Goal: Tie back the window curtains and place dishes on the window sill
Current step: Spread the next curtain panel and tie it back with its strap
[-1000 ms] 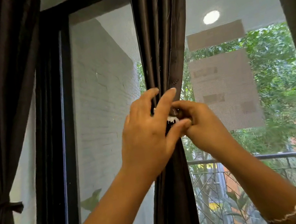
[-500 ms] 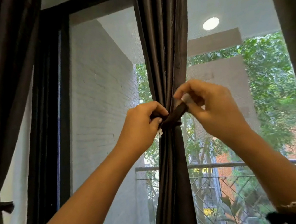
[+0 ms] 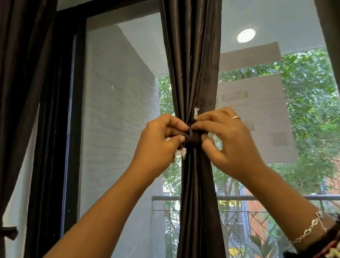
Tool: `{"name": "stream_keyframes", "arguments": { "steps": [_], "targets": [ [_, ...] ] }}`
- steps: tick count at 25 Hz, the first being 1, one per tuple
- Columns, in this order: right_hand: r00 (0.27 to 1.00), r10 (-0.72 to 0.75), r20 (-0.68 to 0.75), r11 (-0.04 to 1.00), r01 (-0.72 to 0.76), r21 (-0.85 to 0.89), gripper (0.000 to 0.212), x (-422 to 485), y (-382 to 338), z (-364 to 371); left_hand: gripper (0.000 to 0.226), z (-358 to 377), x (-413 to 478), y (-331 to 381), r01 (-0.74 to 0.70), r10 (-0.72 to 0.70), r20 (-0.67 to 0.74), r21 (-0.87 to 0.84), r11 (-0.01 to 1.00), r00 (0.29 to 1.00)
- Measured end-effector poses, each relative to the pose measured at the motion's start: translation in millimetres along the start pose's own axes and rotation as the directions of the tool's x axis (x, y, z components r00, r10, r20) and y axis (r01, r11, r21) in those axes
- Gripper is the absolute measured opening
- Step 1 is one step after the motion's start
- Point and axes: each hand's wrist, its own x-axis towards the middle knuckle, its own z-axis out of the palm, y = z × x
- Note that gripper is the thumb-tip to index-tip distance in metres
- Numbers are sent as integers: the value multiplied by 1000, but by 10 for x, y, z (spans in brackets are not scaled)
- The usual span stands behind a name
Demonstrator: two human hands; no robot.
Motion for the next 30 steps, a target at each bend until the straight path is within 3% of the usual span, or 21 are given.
{"name": "stream_keyframes", "arguments": {
  "steps": [3, 8, 12, 15, 17, 19, 22, 26, 30],
  "targets": [
    [994, -8, 108, 994, 20, -111, 37, -64, -31, -18, 26, -14, -7, 21, 3, -3, 21, -26, 1000, 1000],
    [997, -30, 71, 984, 42, -172, 16, 3, -55, 11, 26, 11, 19, 33, -63, 58, 59, 77, 995, 997],
    [952, 127, 279, 991, -110, -77, 21, 42, 5, -1, 20, 82, 10, 30, -143, 137, 40, 338, 930, 990],
    [937, 174, 304, 975, -206, 79, 28, 53, 0, -24, 21, 107, 11, 34, -141, 151, 12, 431, 891, 988],
    [910, 217, 354, 892, -332, 307, 36, 58, -39, -64, 24, 106, 17, 41, -136, 149, 11, 473, 870, 989],
    [876, 262, 405, 795, -434, 424, 38, 48, -34, -65, 32, 121, 23, 51, -159, 154, 56, 557, 815, 986],
    [887, 301, 351, 807, -433, 401, 37, -23, 1, -57, 39, 128, 53, 72, -155, 89, 129, 710, 687, 988],
    [945, 322, 52, 873, -318, 371, 19, -335, -90, -66, 33, 146, 62, 91, -134, -2, 169, 789, 600, 986],
    [830, 509, 227, 739, -557, 378, 12, -580, -242, 45, 33, 166, 74, 107, -117, -41, 187, 757, 643, 982]
  ]
}}
